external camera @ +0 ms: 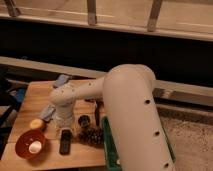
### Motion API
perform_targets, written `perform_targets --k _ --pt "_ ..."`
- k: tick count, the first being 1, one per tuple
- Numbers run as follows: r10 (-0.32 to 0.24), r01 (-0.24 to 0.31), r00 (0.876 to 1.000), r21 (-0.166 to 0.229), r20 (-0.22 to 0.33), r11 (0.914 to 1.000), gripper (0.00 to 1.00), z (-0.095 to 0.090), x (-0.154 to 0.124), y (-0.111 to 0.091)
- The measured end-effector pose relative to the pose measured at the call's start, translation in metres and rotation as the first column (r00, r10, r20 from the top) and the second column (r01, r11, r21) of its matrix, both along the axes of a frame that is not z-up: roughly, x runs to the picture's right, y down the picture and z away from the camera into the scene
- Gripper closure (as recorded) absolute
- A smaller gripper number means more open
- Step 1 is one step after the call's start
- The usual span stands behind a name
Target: Wipe tray with eraser
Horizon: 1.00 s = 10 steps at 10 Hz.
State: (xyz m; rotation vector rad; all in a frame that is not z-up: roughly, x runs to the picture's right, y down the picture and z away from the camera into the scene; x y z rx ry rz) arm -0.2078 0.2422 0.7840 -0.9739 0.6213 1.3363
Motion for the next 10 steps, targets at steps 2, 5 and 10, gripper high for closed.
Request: perform_targets --k 2,5,10 --pt "0.063 -0.061 0.998 -0.068 0.026 0.9958 0.51 0.008 -0.002 0.013" --pt "0.07 -0.068 0.997 -0.066 0.032 0.9955 0.78 0.009 0.0 0.012" --pt "0.101 -0.102 0.994 0.014 0.046 0.9947 1.0 -0.007 0.005 -0.016"
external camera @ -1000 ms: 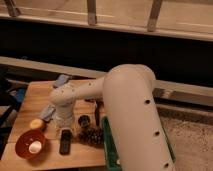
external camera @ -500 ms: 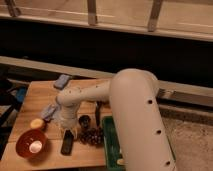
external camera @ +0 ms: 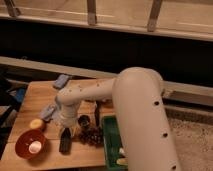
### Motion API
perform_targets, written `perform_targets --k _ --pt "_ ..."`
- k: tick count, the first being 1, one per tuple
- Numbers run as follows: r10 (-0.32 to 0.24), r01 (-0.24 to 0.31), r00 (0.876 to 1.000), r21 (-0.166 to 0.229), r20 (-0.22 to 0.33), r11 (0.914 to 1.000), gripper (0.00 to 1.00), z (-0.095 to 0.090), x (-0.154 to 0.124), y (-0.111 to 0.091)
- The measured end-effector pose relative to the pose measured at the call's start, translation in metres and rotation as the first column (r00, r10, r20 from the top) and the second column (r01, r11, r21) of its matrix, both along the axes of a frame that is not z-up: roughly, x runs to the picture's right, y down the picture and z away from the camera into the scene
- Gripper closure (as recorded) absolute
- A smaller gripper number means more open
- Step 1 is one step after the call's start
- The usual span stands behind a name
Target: Wipe tray with eraser
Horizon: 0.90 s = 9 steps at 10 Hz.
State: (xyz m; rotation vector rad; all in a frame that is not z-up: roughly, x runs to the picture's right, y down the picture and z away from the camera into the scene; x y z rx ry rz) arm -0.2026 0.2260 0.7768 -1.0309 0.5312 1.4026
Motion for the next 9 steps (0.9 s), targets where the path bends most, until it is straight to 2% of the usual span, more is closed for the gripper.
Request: perform_targets --k 2,3,5,6,7,9 --pt "0.021 -0.022 1.0 0.066 0.006 0.9976 1.0 -0.023 0.002 -0.032" --pt "0.04 -0.04 0.999 0.114 0.002 0.9926 1.0 -0.039 0.007 -0.059" --pt "0.082 -0.079 0.997 0.174 -0.01 0.9816 1.0 -0.058 0.022 -0.103" --pt "0.121 -0.112 0.992 0.222 -0.026 0.9686 1.0 -0.069 0.043 -0.142" --pt "0.152 -0.137 0.987 0.251 -0.042 0.9582 1.0 -0.075 0.061 -0.17" --pt "0.216 -0.184 0.972 0.28 -0.088 0.9423 1.0 -0.083 0.1 -0.208"
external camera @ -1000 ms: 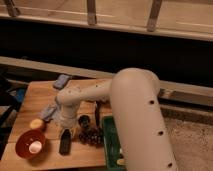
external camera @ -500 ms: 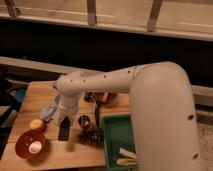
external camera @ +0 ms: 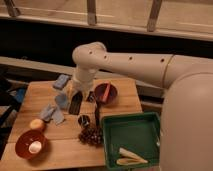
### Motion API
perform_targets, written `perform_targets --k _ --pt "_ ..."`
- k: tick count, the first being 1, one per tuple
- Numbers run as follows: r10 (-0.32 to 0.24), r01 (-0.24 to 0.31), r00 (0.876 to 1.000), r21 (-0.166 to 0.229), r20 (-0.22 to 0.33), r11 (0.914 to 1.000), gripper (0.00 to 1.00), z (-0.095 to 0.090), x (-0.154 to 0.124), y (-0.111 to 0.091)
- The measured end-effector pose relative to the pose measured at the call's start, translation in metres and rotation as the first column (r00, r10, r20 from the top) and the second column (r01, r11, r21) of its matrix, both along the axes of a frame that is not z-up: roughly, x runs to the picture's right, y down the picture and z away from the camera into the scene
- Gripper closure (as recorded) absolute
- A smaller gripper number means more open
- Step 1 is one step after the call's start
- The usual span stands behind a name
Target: Wipe tray with eraser
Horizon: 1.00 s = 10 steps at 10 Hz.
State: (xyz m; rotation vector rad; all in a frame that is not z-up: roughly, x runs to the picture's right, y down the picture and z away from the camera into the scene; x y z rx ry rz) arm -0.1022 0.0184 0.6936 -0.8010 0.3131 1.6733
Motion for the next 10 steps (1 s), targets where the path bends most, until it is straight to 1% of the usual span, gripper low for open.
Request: perform_targets --k 1,2,3,8,9,10 --pt "0.041 -0.042 0.998 -0.012 -0.041 0.9991 1.0 -0.005 0.031 -0.009" --pt "0.075 -0.077 0.994 -0.026 -0.075 0.9967 1.0 -0.009 0.055 -0.009" --pt "0.094 -0.098 0.991 -0.032 -0.092 0.9947 1.0 -0.01 0.067 -0.01" --pt "0.092 -0.095 0.992 -0.033 -0.09 0.995 1.0 -0.01 0.064 -0.009" --pt "0.091 -0.095 0.991 -0.033 -0.095 0.9949 1.0 -0.009 0.064 -0.009" --pt "0.107 -0.112 0.988 -0.035 -0.115 0.9931 1.0 -0.007 0.069 -0.008"
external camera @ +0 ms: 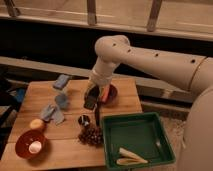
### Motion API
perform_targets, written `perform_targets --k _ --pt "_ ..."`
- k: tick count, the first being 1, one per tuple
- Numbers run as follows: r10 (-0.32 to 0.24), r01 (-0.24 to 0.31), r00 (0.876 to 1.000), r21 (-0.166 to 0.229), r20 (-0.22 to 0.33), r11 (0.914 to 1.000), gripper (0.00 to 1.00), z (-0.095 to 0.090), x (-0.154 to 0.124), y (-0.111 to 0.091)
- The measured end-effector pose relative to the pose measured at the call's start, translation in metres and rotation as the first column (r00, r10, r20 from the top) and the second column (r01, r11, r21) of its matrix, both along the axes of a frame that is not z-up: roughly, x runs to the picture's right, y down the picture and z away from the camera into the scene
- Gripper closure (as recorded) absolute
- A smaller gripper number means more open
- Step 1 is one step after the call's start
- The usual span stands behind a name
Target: Wipe tray with eraser
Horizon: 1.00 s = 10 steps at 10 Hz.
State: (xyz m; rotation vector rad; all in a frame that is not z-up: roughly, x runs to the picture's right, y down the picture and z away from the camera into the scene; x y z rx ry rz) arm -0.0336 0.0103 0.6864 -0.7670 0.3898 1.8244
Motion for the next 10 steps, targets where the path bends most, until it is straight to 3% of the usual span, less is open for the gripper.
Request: perform_targets --k 2,4,6,9,10 --pt "0.047 -0.047 0.998 -0.005 -0.052 0.9989 1.0 -0.001 0.025 0.005" --pt "0.107 -0.11 0.987 -0.021 -0.121 0.9937 1.0 -0.004 0.069 0.021" --pt "0.177 -0.19 0.967 -0.054 -0.183 0.9803 1.0 0.006 0.109 0.048" --pt "0.267 -0.306 0.926 -0.115 -0.266 0.9451 1.0 0.029 0.151 0.092" --pt "0.3 -0.353 0.903 -0.134 -0.309 0.9259 1.0 0.034 0.17 0.107"
